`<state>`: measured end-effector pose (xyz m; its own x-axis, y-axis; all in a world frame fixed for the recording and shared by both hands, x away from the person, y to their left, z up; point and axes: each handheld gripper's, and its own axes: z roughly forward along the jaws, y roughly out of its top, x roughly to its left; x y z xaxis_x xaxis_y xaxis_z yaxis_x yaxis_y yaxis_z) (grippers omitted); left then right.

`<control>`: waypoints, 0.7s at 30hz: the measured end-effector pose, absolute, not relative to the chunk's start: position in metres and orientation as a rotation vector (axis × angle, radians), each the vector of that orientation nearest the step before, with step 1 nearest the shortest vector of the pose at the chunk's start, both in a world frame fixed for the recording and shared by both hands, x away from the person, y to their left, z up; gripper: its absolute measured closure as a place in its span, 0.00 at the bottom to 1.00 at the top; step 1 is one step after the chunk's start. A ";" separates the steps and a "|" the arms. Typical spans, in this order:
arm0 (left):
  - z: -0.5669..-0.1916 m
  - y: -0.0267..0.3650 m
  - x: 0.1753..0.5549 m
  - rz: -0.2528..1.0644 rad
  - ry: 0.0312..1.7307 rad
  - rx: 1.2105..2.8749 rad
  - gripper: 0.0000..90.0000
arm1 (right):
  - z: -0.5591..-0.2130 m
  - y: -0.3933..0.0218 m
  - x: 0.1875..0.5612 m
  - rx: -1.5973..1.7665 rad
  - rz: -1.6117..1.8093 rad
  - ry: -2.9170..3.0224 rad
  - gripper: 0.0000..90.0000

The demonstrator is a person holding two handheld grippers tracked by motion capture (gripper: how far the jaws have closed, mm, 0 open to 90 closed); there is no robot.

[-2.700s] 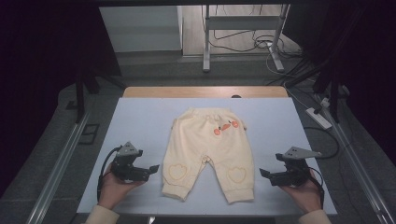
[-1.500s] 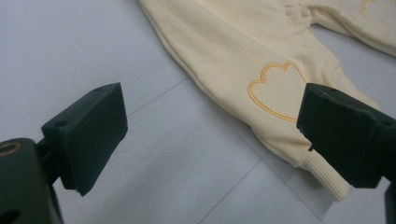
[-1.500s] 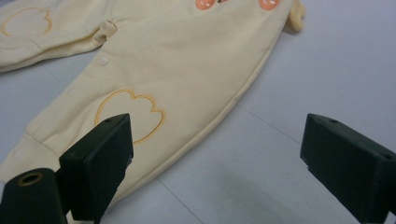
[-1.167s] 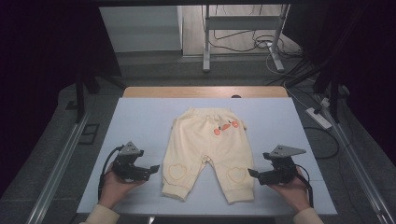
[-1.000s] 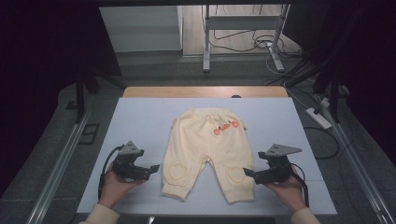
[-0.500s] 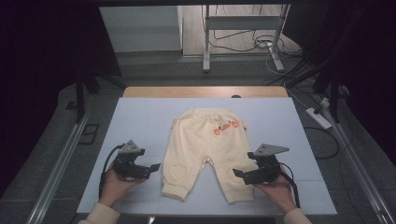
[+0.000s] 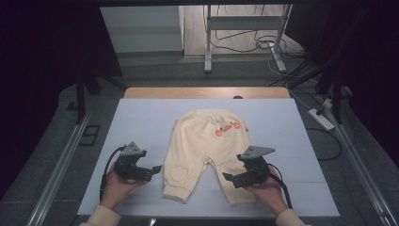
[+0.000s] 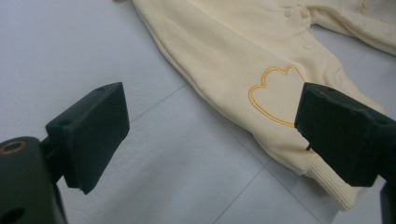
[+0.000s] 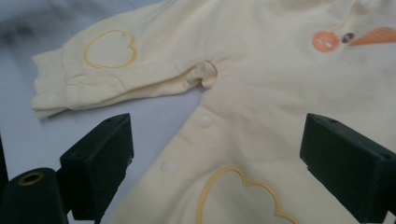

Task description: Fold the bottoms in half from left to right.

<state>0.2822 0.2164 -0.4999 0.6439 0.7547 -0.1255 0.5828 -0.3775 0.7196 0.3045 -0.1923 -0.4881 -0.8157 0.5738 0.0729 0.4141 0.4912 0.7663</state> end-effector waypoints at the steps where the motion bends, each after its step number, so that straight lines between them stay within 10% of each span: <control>1: -0.500 0.216 0.282 0.287 1.038 2.098 0.11 | -0.488 -0.192 0.305 0.853 1.227 2.542 0.11; 21: -0.501 0.216 0.282 0.284 1.036 2.095 0.11 | -0.495 -0.129 0.300 0.689 1.212 2.647 0.17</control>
